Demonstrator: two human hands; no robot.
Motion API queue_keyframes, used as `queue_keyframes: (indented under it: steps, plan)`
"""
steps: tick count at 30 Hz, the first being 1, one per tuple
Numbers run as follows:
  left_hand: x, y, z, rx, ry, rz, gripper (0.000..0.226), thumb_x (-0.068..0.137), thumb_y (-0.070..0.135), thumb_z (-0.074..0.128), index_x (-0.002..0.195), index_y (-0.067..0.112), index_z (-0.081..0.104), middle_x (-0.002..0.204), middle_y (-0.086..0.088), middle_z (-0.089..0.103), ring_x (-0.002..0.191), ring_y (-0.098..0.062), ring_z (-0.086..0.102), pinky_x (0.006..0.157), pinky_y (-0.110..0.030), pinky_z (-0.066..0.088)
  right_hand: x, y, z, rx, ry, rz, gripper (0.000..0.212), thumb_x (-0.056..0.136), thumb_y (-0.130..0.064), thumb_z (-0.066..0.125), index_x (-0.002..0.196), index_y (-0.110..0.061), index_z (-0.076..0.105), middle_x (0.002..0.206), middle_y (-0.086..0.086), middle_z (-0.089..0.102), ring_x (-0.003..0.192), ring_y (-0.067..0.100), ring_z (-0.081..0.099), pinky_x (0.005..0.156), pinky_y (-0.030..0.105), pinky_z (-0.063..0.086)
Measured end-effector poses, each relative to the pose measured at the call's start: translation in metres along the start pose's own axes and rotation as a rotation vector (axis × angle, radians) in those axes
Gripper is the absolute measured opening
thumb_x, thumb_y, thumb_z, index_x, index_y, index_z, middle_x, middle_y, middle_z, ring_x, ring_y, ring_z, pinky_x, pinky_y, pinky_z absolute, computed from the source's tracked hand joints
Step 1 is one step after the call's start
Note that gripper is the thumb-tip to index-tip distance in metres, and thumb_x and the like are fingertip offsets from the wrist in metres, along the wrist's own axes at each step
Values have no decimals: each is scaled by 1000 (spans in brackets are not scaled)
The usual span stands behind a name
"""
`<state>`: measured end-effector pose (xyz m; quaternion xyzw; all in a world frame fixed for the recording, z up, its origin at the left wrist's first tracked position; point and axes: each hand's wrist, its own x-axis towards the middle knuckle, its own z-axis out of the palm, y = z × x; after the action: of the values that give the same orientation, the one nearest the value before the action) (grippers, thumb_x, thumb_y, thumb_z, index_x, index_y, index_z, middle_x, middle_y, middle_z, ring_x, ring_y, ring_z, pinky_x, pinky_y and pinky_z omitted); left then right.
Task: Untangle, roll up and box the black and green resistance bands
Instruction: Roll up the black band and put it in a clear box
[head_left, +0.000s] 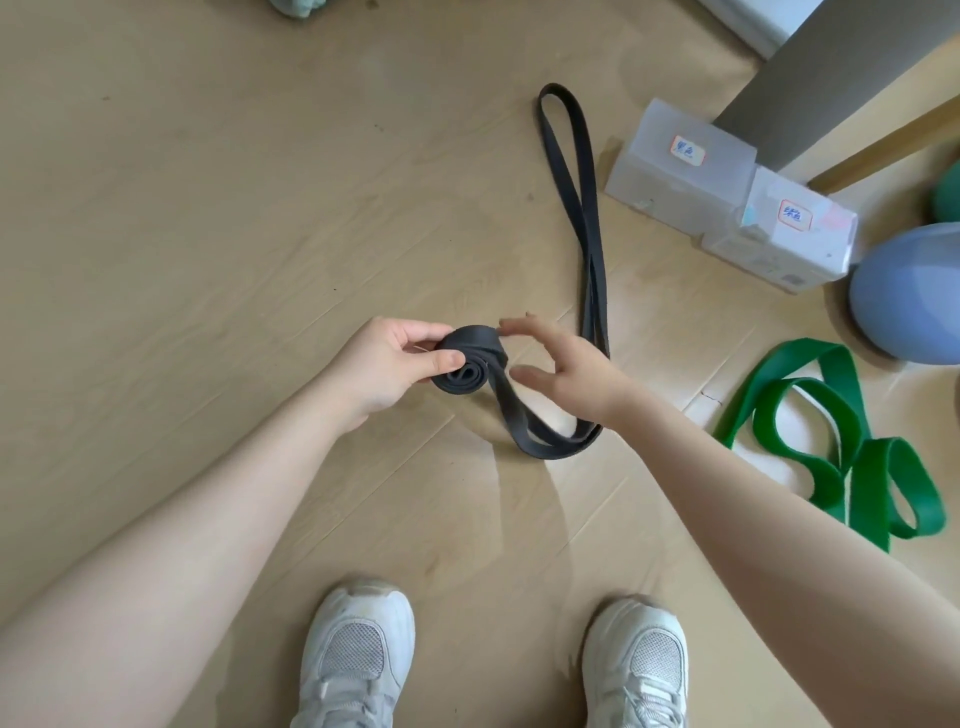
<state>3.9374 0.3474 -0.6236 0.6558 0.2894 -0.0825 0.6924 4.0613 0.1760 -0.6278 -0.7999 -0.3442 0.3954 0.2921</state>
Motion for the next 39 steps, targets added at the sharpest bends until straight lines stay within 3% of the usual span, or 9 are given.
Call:
queue_keyframes:
  steps: [3,8,15,18,22,26,30,35,39]
  plan:
    - [0,4,3,20,-25,16,23,82,9,67,93,30,69,91,3,73,83,-5,66,80,-15,49,-4,-13,-1,299,57,-59,30,89,-6,57,114,-19,46,125,-3,57,122,8,49,107,26,35]
    - [-2,11,11,20,-64,39,25,83,5,64,92,28,69,87,2,72,78,-3,67,74,-10,48,-6,-17,-1,209,49,-99,29,81,-7,68,94,-20,46,95,-2,67,92,14,66,91,31,51]
    - [-1,19,25,-50,124,76,23,85,6,63,96,26,65,83,5,69,73,-1,65,70,-12,52,-9,-13,1,17,286,-236,19,89,-12,59,107,-6,56,91,-9,62,82,12,62,76,25,50]
    - [3,25,36,-136,172,67,27,87,7,61,113,13,62,93,-2,68,84,-9,65,77,-18,54,-10,-15,4,180,458,-149,9,87,-13,63,96,-13,61,83,-15,61,75,-1,60,72,17,49]
    - [5,32,50,-304,190,2,27,89,7,58,115,7,61,98,-4,68,90,-11,65,76,-21,56,-11,-14,2,508,527,-21,17,85,-15,65,78,-28,57,82,-1,69,81,17,66,76,35,53]
    - [7,28,58,-500,184,-112,18,88,7,59,106,10,63,97,-4,69,85,-12,69,71,-22,57,-17,-12,-5,583,446,-37,17,87,-6,61,93,-22,63,90,-2,69,81,3,64,72,16,48]
    - [8,24,70,-612,123,-174,13,88,7,57,98,13,63,88,-1,71,76,-10,70,66,-21,57,-27,0,-15,576,388,-25,23,85,-4,62,107,-11,63,100,8,69,93,15,66,88,25,52]
    - [11,26,87,-669,57,-201,12,89,6,55,100,9,60,93,-6,71,82,-16,70,72,-25,58,-37,8,-20,655,377,0,25,86,-2,61,109,-13,60,95,5,68,82,9,66,74,19,52]
    - [12,25,90,-553,-41,-219,11,91,3,52,99,7,56,98,-10,67,87,-20,68,77,-31,58,-38,11,-24,705,419,66,32,85,2,61,116,-8,62,91,3,69,77,1,66,75,16,53]
